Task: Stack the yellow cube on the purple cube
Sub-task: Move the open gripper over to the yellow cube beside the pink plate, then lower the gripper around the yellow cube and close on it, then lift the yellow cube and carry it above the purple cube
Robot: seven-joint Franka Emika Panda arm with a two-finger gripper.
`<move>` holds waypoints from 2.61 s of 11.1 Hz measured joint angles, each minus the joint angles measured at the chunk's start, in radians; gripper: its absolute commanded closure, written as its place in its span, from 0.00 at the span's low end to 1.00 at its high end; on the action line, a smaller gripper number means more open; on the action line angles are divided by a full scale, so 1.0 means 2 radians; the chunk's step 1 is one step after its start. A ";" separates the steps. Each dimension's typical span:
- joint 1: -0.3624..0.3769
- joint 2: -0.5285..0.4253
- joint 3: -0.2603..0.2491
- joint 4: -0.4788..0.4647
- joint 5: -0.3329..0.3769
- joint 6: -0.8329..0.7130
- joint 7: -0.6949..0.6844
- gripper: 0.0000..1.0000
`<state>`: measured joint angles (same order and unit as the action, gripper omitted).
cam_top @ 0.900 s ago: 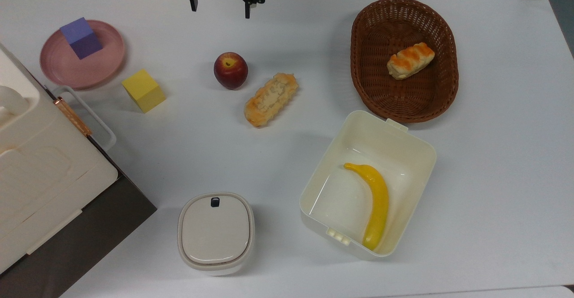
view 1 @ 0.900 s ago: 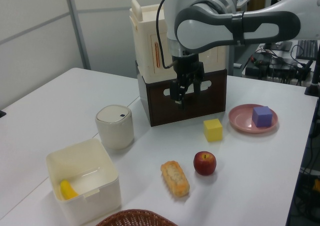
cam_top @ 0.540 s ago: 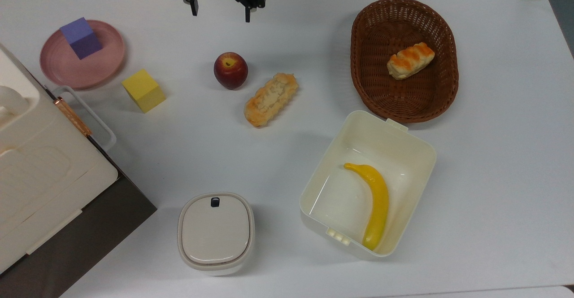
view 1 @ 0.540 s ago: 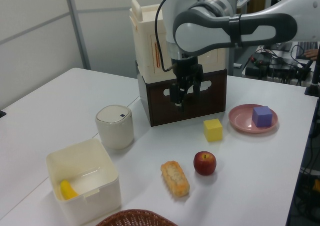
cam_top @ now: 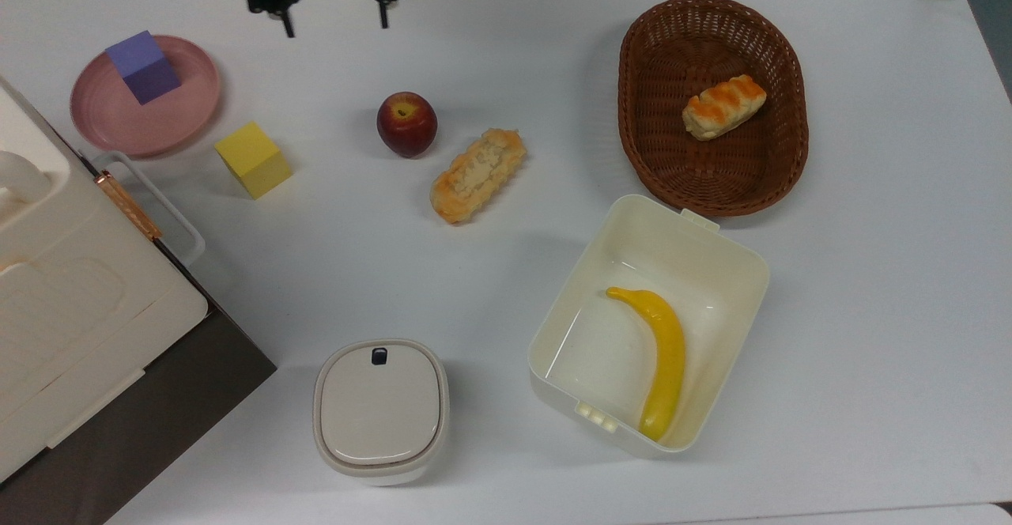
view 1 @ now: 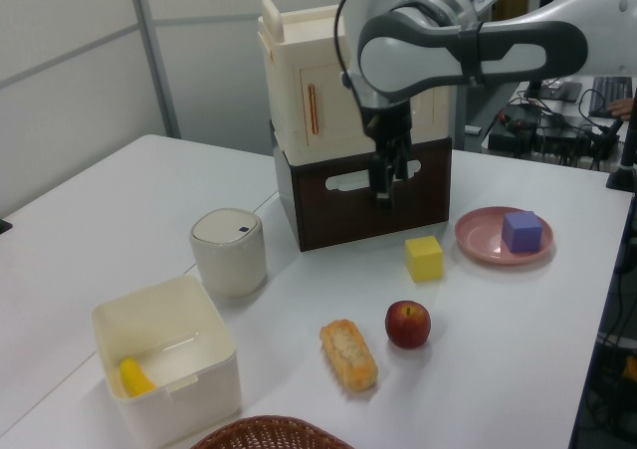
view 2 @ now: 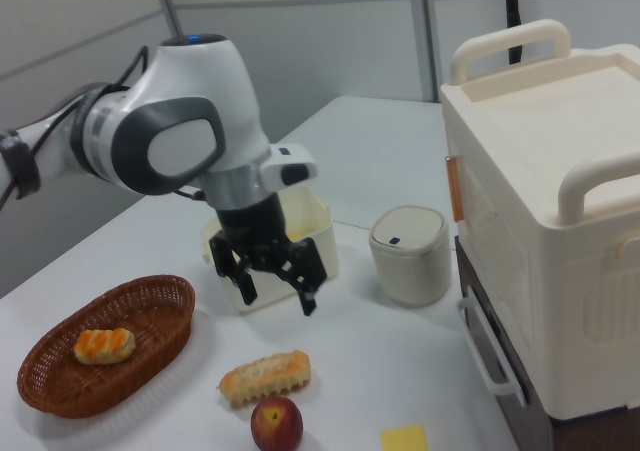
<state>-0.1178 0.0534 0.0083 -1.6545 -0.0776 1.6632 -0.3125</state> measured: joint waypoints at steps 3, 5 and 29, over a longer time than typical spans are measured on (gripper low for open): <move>-0.046 0.010 -0.003 -0.001 -0.008 0.000 -0.111 0.00; -0.077 0.027 -0.004 -0.013 -0.011 0.030 -0.172 0.00; -0.141 0.082 0.001 -0.052 -0.053 0.093 -0.238 0.55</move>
<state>-0.3994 0.2180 0.0102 -1.7588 -0.1840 1.8497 -0.7879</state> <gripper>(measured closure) 0.449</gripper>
